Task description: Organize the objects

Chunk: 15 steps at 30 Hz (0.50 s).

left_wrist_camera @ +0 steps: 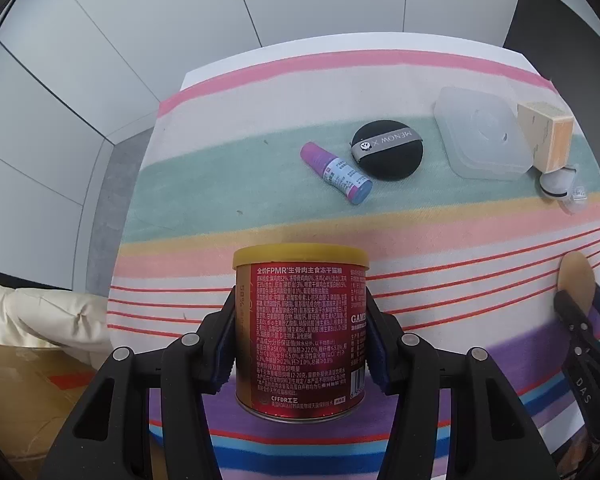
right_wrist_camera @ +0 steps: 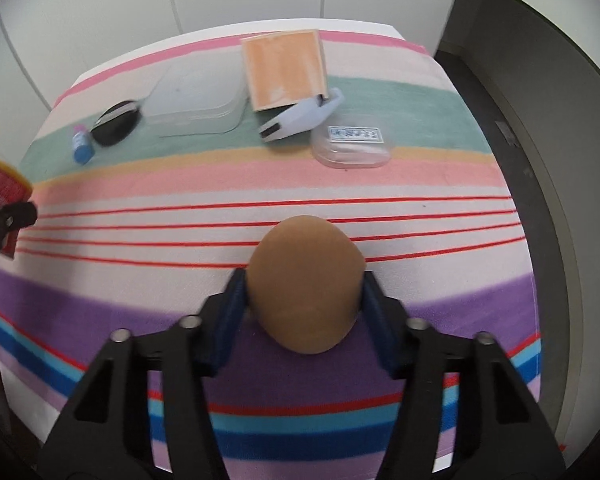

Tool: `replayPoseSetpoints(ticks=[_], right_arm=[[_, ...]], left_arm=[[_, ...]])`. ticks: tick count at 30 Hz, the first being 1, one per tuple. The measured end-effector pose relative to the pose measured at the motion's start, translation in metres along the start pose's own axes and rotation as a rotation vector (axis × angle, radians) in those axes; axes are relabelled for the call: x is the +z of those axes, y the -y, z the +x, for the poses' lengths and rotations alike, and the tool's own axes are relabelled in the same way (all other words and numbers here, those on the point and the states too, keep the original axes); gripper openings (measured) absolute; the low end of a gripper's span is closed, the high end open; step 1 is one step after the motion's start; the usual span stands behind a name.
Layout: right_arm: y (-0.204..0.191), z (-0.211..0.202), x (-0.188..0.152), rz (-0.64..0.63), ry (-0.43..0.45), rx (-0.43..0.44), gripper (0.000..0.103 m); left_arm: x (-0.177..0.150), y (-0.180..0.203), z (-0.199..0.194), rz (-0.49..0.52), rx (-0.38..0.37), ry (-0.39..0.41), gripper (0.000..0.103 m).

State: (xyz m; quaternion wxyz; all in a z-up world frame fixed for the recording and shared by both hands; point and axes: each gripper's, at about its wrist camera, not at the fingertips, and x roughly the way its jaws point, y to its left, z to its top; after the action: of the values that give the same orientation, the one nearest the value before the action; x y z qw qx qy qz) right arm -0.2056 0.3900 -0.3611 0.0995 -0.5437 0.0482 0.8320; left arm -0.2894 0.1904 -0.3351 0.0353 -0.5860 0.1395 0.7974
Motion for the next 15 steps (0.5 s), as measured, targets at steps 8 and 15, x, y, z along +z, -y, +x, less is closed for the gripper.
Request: replayPoseSetpoints(ticks=[8, 15], right_arm=[[-0.01, -0.011, 0.007, -0.058, 0.005, -0.025, 0.029], [-0.009, -0.038, 0.028, -0.054, 0.025, -0.024, 0.025]], left_arm=[[0.003, -0.005, -0.007, -0.013, -0.001, 0.013, 0.055], [0.005, -0.017, -0.025, -0.032, 0.034, 0.022, 0.055]])
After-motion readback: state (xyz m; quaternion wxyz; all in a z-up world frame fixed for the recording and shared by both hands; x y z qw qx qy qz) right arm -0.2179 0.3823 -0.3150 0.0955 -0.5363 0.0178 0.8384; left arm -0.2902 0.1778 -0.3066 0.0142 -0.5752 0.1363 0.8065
